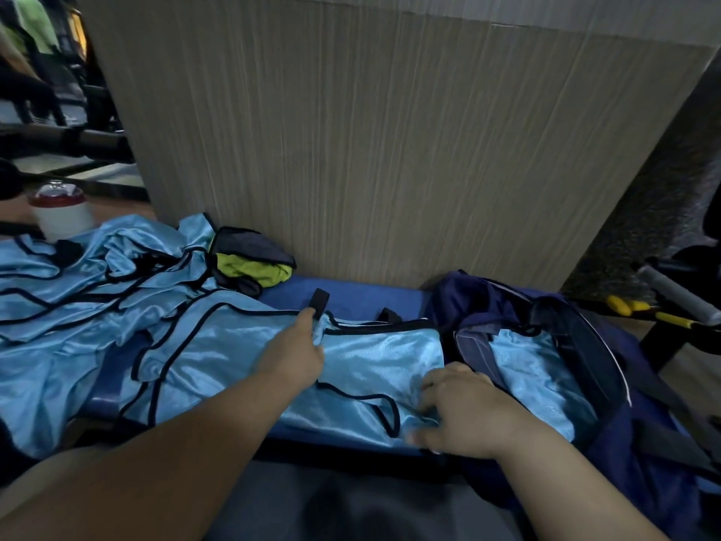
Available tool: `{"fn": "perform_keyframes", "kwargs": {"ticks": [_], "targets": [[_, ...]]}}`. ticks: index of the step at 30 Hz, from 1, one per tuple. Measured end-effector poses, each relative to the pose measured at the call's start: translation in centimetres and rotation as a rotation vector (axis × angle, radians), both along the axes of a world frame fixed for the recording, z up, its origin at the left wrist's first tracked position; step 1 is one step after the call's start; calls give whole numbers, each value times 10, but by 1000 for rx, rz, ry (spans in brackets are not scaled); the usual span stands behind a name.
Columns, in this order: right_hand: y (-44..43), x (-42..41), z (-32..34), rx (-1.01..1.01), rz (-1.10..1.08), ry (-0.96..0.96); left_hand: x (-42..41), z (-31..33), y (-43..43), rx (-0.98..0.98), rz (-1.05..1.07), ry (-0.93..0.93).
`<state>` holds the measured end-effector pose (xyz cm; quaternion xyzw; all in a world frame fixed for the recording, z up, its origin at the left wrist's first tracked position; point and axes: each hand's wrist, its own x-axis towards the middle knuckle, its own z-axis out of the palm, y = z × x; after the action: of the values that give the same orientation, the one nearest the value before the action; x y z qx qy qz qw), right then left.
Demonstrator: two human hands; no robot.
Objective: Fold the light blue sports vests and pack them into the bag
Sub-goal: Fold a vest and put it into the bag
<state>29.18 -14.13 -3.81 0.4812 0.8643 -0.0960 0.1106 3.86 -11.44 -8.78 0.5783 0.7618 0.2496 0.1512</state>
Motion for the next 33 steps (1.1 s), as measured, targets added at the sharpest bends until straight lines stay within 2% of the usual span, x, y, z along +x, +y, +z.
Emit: {"fn": "perform_keyframes", "kwargs": {"ticks": [3,5,7,9,12,18,20,22,26,33], "targets": [[5,-6,-2,145,-147,312,3,-4,-5,126,-17,263],[9,-11,-3,259,-273,343,11,-6,-9,227,-178,319],[13,-16,-6,237,-391,292,21,-11,-11,239,-334,316],[16,-22,-12,169,-485,234,25,-17,-10,62,-406,339],[19,-29,-18,104,-588,243,22,-26,-7,-224,-412,432],[27,-31,-20,-58,-614,331,20,-24,-6,-287,-415,462],[28,-30,-18,-108,-590,467,21,-23,-7,-283,-407,457],[29,-29,-17,-151,-595,695,21,-22,-7,-278,-383,441],[29,-30,-15,-351,-626,1069,22,-19,-5,-277,-337,400],[36,-13,4,-563,-737,1610,12,-12,5,-218,-233,194]]}}
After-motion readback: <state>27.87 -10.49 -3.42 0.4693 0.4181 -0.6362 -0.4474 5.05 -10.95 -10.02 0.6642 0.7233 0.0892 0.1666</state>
